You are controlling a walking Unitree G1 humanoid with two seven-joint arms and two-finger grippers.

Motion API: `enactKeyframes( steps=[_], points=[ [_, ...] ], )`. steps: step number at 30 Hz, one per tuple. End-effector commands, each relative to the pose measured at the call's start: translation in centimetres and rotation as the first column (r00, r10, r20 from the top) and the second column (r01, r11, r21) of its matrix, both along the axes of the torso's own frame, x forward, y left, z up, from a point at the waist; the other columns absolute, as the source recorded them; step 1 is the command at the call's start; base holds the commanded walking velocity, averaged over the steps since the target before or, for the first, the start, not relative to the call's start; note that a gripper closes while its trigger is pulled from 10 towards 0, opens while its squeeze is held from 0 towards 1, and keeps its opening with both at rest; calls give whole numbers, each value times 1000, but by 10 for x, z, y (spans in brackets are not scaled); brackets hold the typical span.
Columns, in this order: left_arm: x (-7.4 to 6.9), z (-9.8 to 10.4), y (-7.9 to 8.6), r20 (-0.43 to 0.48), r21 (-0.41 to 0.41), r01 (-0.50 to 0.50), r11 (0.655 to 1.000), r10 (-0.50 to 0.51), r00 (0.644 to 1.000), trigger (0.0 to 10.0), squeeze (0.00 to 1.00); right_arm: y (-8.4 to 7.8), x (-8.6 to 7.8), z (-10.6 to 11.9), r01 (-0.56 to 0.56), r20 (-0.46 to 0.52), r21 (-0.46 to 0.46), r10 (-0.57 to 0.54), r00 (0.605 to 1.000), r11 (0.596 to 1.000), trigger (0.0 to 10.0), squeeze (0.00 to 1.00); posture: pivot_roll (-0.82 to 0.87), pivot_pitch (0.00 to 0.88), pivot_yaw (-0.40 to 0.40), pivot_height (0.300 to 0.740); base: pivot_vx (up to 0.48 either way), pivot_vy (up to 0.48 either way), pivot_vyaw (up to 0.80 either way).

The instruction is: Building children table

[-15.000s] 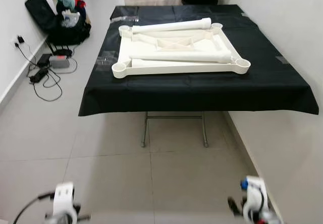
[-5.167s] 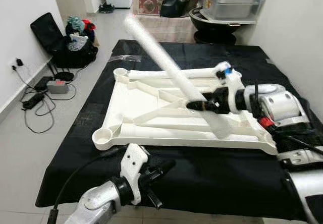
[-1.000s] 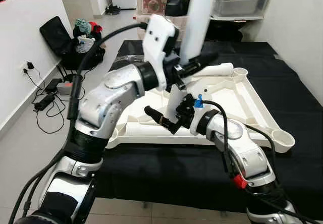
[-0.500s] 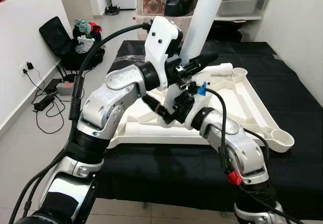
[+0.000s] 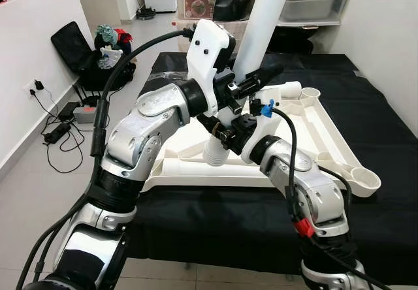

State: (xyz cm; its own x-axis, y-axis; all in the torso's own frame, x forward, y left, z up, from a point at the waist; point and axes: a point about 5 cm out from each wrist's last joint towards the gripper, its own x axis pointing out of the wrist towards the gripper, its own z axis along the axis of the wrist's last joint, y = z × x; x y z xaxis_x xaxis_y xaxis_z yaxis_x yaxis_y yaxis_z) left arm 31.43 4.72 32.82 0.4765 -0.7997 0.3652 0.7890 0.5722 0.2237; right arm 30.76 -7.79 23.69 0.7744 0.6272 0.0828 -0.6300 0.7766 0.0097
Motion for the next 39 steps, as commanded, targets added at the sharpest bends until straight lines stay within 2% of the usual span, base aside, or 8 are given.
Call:
enactKeyframes(
  steps=[1, 5, 6, 28, 29, 30, 34, 39],
  points=[
    [0, 6, 6, 29, -39, -35, 999, 37, 999, 0, 0, 3, -1, 1, -4, -10, 9, 4, 1000, 1000, 0, 0, -64, 0, 16, 740, 0, 0, 0],
    [-1, 8, 6, 25, -57, -27, 998, 29, 999, 0, 0, 2, 0, 1, 7, -9, 10, -7, 1000, 1000, 0, 0, -64, 0, 17, 740, 0, 0, 0],
    [-2, 8, 7, 23, -65, -26, 998, 28, 999, 10000, 1000, 2, 1, 1, 13, -10, 11, -13, 1000, 1000, 0, 0, -65, 0, 16, 740, 0, 0, 0],
    [-4, 30, 97, -71, -375, -273, 886, 266, 961, 10000, 1000, -48, 19, -23, 242, -59, -116, -250, 966, 963, 0, 0, -66, 1, 6, 740, 0, 0, 0],
    [1, 13, 116, -142, -365, -410, 836, 385, 912, 10000, 0, -57, 20, -25, 280, -61, -125, -289, 955, 952, 863, 0, -66, 1, 5, 740, 0, 0, 0],
    [5, -11, 130, -226, -327, -531, 782, 481, 847, 10000, 0, -63, 21, -26, 302, -63, -127, -312, 948, 945, 5647, 0, -67, 2, 4, 740, 0, 0, 0],
    [4, -45, 142, -306, -250, -642, 725, 570, 762, 10000, 0, -68, 21, -27, 319, -64, -121, -328, 943, 940, 10000, 0, -64, 1, 0, 740, 0, 0, 0],
    [-7, -83, 144, -385, -186, -679, 710, 583, 715, 10000, 0, -69, 20, -24, 317, -57, -95, -323, 945, 944, 10000, 0, -63, 0, -1, 740, 0, 0, 0]
  ],
)
